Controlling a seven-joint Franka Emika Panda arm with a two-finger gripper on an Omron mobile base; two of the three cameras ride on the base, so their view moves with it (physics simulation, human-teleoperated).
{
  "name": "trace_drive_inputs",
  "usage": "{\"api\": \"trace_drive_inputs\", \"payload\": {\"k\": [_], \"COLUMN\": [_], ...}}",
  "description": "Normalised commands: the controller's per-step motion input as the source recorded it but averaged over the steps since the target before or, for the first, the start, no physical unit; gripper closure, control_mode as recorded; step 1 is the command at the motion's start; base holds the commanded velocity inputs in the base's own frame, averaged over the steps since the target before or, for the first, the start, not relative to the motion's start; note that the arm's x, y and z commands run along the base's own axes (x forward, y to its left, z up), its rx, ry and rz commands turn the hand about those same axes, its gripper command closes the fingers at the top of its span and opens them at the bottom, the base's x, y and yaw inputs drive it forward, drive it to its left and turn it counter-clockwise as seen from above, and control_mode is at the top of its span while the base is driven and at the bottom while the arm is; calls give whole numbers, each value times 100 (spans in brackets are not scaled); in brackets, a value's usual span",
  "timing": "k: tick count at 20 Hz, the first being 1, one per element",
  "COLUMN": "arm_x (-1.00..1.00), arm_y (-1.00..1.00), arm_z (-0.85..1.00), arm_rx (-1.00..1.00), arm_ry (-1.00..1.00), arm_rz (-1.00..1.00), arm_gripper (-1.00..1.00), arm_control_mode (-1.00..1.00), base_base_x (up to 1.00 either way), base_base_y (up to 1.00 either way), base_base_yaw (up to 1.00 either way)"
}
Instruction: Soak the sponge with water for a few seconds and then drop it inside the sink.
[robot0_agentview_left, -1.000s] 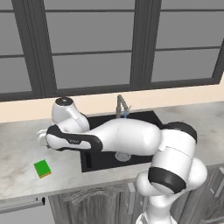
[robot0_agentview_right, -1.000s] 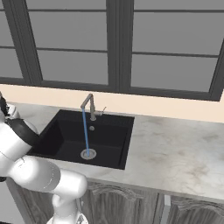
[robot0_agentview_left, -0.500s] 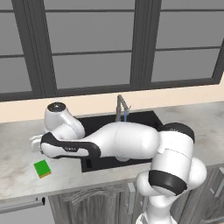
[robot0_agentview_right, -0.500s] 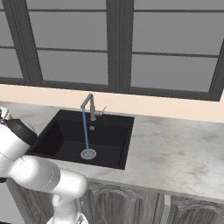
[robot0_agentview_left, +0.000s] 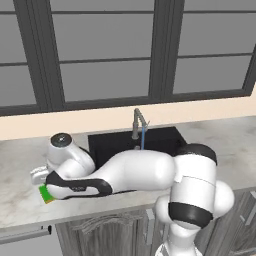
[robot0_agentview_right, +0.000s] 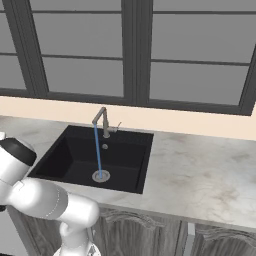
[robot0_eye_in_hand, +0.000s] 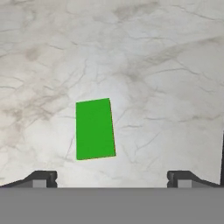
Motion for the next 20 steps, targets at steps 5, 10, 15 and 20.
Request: {"api": "trace_drive_inputs", "payload": {"k": [5, 10, 15, 20], "arm_x": [12, 0, 0, 6], "arm_y": [11, 13, 12, 3], "arm_z": [-7, 0, 0, -10], "arm_rx": [0, 0, 0, 0], "arm_ry": [0, 1, 3, 0], "arm_rz": [0, 0, 0, 0], "arm_gripper": [-100, -100, -100, -100], "arm_control_mode": [-100, -100, -100, -100], "base_base_x": [0, 0, 0, 0], "base_base_y": [0, 0, 0, 0], "base_base_yaw": [0, 0, 0, 0]}}
